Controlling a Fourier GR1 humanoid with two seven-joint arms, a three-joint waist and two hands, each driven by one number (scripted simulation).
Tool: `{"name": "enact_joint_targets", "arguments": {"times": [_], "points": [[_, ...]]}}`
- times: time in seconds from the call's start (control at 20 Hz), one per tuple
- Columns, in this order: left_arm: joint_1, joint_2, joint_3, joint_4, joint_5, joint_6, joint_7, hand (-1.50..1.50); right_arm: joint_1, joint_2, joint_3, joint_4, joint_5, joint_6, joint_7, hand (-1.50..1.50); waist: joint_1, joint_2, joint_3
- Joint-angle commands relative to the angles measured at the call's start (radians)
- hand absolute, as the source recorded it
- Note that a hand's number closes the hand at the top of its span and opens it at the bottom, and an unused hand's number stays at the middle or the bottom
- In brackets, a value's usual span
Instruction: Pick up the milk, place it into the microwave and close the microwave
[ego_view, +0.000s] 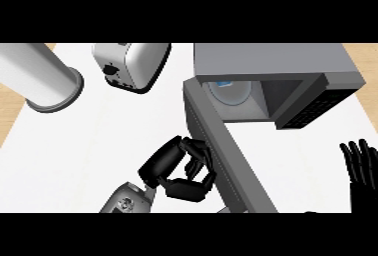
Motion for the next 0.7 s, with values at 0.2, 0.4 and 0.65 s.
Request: {"name": "enact_joint_targets", "arguments": {"times": [0.2,0.4,0.65], "points": [[-0.206,-0.006,-0.288,0.304,0.171,0.280,0.068,1.50,0.015,-0.041,-0.021,-0.116,-0.061,0.070,0.048,-1.50,-0.028,0.008,0.000],[-0.311,-0.006,-0.403,0.404,0.286,0.310,0.065,1.50,-0.029,-0.048,-0.009,-0.208,-0.100,0.054,0.154,-1.50,-0.037,0.010,-0.001],[-0.415,-0.006,-0.410,0.429,0.445,0.395,0.044,-1.50,-0.022,-0.102,0.003,-0.263,-0.143,0.132,0.188,-1.50,-0.113,0.023,-0.003]]}}
